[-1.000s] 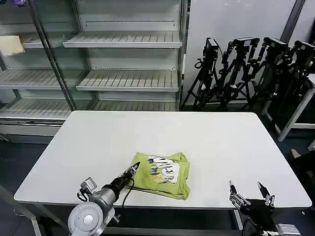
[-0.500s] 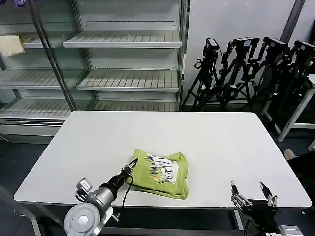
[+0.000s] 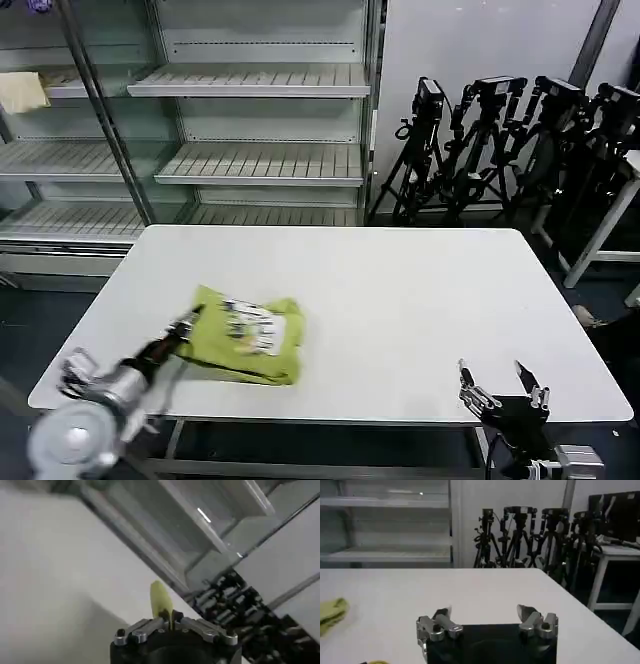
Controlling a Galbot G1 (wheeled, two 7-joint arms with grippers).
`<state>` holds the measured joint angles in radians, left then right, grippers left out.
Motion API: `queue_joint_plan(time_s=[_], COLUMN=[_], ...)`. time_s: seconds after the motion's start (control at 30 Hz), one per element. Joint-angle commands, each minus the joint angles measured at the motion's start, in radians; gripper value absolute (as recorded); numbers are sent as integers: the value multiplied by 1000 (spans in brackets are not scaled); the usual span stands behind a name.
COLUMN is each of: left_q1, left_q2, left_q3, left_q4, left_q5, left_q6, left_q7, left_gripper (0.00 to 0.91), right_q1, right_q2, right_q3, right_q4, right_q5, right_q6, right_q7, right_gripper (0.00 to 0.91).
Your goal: Fold and organize the clothes.
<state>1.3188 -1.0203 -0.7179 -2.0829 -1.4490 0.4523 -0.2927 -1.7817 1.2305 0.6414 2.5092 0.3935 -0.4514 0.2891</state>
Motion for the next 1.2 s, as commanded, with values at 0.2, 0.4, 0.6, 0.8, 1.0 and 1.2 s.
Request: queue_joint_plan(time_s=[0.2, 0.4, 0.6, 0.8, 1.0, 1.2], left_q1=[18, 8, -153, -301, -406, -464], left_q2=[294, 28, -226, -318, -359, -404], left_q3=[-234, 355, 646, 769, 820, 842], left_q4=[-260, -236, -4, 73, 186, 258], left_q5=[74, 527, 663, 640, 621, 627], left_q6=[115, 74, 43, 45, 37, 24], left_q7=[-56, -62, -73, -102, -119, -121], left_gripper=[50, 50, 50, 50, 50, 161], right_q1=[100, 77, 31, -7, -7, 0], right_q2=[12, 32, 62, 96, 120, 128], right_q3=[-59, -75, -71, -64, -66, -68], right_q4=[-37, -51, -54, -47, -53, -57], right_q5=[7, -39, -84, -113, -125, -134], right_q6=[5, 16, 34, 48, 52, 51], right_q7=[-3, -9, -16, -23, -24, -30], right_gripper=[907, 907, 907, 907, 907, 907])
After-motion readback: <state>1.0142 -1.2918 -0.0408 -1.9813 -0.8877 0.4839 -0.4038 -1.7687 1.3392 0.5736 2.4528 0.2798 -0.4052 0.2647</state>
